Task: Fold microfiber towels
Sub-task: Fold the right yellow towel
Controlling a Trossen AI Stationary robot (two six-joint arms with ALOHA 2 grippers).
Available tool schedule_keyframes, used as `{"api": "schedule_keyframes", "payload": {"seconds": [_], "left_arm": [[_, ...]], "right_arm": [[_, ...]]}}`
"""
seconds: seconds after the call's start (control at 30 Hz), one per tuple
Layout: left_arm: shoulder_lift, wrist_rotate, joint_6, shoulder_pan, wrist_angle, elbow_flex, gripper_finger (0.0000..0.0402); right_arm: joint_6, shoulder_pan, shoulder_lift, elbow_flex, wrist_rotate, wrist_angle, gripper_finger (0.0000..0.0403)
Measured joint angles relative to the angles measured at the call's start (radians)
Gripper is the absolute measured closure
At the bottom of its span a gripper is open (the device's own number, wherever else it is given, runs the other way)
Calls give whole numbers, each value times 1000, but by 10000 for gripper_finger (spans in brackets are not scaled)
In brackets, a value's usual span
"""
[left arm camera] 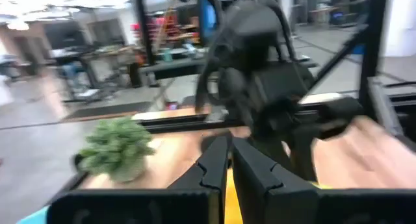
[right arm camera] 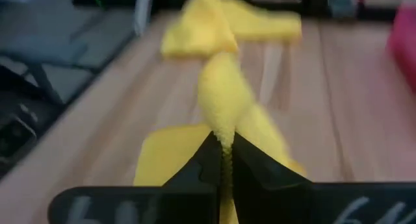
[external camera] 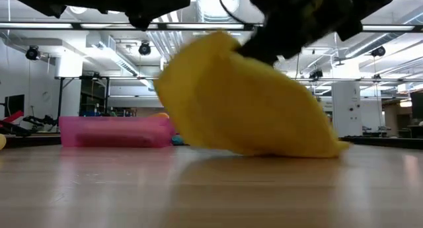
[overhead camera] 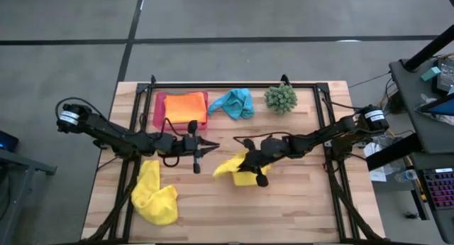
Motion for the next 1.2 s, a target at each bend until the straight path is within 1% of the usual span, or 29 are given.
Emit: {"api": "schedule_keyframes", "payload": {"seconds": [0.07,0.13,0.23,0.37,0.4,0.47,0.6,0.67,0.73,0.8,0.87,1.0,1.13,1.2], "left_arm": [[0,74,-23,0,-1,0,385],[0,125,-26,-4,-1,0,369],[0,128,-44,-20,-1,0,332],[0,118,-45,-40,-10,0,261],[0,102,-45,-47,-22,0,244],[0,31,-51,-66,-60,0,211],[-5,-207,-78,-137,-226,-1,166],[-13,-330,-112,-177,-311,-2,155],[-17,-450,-129,-207,-361,-2,152],[-17,-510,-126,-221,-363,-2,151],[-16,-526,-125,-221,-351,-2,150],[-3,-524,-128,-204,-351,-2,150],[36,-429,-121,-207,-359,-6,150],[63,-414,-121,-206,-359,-6,150]], "right_arm": [[-16,-14,-1,0,-15,71,394],[9,-36,-3,0,-14,132,394],[113,-78,-3,0,-14,209,394],[226,-132,-3,1,-10,249,394],[243,-142,-3,1,-10,259,394],[275,-160,-3,1,-12,286,394],[324,-184,-3,1,-27,317,394],[329,-187,-3,1,-49,320,394],[333,-188,-3,1,-73,319,394],[333,-188,-3,1,-90,318,394],[333,-188,-3,1,-92,319,394],[344,-188,-3,1,-91,318,394],[411,-190,-3,1,-85,319,394],[450,-192,-3,2,-79,329,394]]}}
